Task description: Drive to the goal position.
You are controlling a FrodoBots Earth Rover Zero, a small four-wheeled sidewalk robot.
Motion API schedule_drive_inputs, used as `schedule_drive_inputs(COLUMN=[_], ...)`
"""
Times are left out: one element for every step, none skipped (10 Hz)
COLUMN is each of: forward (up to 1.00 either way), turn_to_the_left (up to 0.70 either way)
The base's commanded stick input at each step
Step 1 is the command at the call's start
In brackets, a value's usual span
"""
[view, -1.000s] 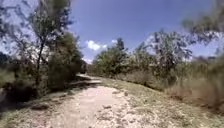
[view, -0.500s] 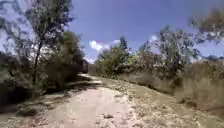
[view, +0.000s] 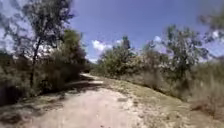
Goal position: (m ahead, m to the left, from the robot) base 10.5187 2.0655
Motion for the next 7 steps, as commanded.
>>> schedule_drive_inputs(forward=[0.70,0.70,0.70,0.70,0.70,0.70,0.70], turn_to_the_left=[0.00,0.00,0.00,0.00,0.00,0.00,0.00])
